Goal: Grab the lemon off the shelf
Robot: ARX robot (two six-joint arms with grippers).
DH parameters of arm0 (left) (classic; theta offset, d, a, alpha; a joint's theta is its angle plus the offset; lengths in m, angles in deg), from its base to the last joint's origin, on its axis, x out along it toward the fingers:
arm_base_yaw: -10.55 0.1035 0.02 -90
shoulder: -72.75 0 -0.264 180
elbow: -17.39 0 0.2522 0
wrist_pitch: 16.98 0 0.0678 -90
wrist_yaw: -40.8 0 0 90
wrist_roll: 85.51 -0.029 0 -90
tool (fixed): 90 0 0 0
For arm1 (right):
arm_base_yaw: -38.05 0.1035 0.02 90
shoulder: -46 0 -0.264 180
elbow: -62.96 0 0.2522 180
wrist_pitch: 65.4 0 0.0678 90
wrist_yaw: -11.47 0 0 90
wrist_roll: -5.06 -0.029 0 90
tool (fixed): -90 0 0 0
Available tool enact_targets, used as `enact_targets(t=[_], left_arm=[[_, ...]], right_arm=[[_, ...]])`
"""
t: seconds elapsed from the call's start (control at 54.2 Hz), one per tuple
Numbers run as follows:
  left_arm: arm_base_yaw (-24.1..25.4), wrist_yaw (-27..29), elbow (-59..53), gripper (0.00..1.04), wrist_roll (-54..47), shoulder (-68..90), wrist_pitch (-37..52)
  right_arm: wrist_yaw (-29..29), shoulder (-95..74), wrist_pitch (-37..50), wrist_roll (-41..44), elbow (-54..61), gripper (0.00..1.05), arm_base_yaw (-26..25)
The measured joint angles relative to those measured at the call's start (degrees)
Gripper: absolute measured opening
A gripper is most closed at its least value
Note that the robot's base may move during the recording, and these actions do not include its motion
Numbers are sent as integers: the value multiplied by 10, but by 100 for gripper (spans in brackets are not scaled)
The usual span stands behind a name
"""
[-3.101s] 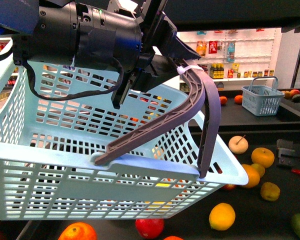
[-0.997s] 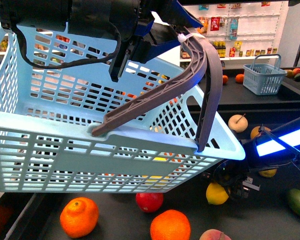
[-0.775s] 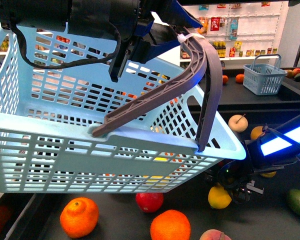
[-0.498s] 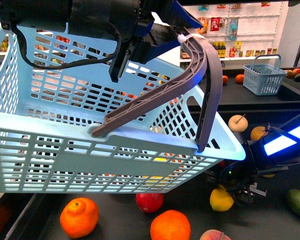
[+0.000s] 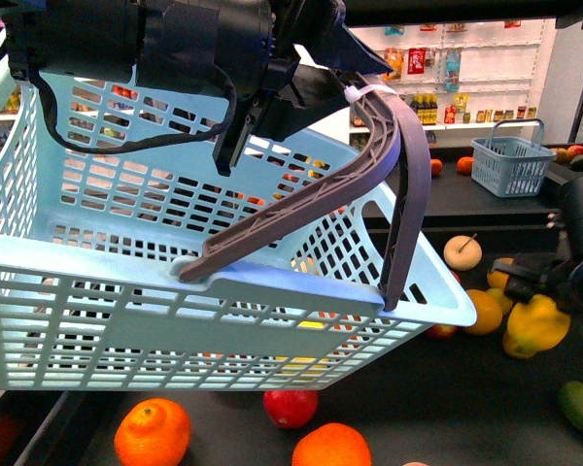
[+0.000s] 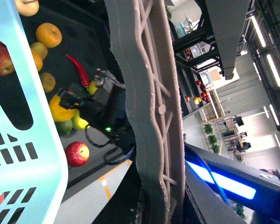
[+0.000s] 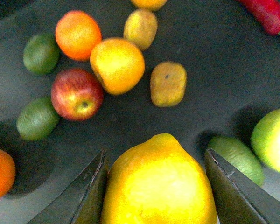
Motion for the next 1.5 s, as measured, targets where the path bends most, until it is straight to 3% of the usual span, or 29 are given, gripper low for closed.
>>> enact_targets(t=[0.258, 0.572, 0.775, 1.145, 1.403, 1.495], left_arm=[[0, 0, 0, 12, 0, 0, 0], [0, 0, 0, 12, 0, 0, 0], [0, 0, 0, 12, 0, 0, 0], [0, 0, 0, 12, 0, 0, 0], [-1, -4, 0, 12, 0, 0, 0], [-1, -6, 0, 12, 3, 0, 0]], right_arm=[[-68, 167, -2, -35, 58, 55, -6], [-127, 298, -13, -87, 106, 55, 94], [-132, 308, -13, -99, 137, 55, 159], [-128, 308, 1, -96, 159, 56, 207], [-133, 308, 14, -85, 161, 100, 211], [-118, 320, 28, -66, 167, 102, 195]])
